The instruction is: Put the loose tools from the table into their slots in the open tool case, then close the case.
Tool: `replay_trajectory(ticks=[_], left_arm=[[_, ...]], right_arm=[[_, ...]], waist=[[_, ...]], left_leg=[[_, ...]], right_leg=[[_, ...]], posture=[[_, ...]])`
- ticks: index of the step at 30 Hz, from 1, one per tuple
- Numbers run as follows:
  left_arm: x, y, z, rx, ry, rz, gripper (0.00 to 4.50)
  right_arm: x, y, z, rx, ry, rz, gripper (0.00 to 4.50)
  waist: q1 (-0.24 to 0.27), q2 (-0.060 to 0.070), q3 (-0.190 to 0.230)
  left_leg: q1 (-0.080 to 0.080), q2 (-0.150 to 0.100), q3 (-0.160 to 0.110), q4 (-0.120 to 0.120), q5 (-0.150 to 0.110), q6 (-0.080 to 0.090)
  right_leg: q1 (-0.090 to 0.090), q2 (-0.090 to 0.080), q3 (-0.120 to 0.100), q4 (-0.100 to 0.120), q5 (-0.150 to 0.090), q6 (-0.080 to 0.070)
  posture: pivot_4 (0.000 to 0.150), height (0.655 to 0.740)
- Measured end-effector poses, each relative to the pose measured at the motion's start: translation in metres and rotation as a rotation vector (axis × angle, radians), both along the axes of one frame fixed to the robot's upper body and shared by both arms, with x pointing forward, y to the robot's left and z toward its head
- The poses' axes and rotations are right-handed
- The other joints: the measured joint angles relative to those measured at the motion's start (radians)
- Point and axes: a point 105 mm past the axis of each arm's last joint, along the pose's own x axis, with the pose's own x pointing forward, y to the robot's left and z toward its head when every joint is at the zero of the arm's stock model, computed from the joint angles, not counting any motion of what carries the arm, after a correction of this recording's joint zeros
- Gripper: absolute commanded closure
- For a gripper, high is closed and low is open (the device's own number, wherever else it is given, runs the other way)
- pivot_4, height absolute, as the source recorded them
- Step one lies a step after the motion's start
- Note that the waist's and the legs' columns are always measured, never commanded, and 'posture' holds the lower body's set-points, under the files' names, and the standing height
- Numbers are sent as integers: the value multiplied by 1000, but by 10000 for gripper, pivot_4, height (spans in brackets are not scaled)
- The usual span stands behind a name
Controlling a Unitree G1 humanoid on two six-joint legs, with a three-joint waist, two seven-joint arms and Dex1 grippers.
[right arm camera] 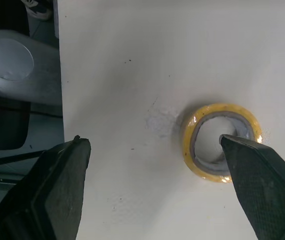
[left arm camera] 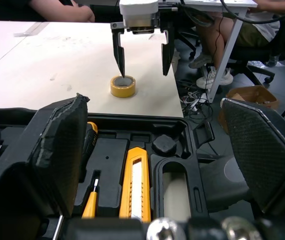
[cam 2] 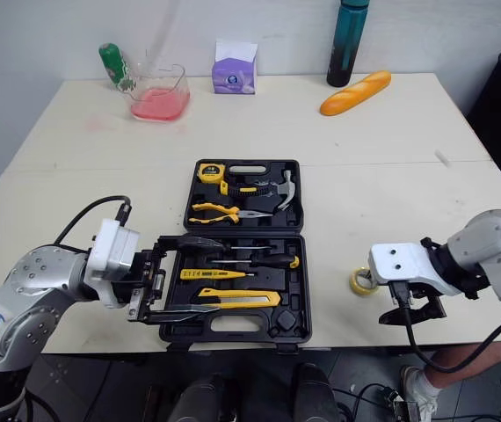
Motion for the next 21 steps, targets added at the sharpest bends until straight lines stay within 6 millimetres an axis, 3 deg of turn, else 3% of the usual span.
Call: replay_trajectory(ticks=[19,21], left_arm=[[-2,-1,-1,5,10,-4,0],[-2,-1,-1,4,9,-1,0]], right_arm=[[7,0,-14,-64,-7,2,1949],[8,0,-18,-69,-2,-3,10823]], waist=[[-1,0,0],[-1,0,0]], left_leg=[[0,0,0,0,0,0],[0,0,0,0,0,0]], right_leg=[[0,0,0,0,0,0],[0,0,0,0,0,0]], posture=[[1500,7400],[1500,7400]])
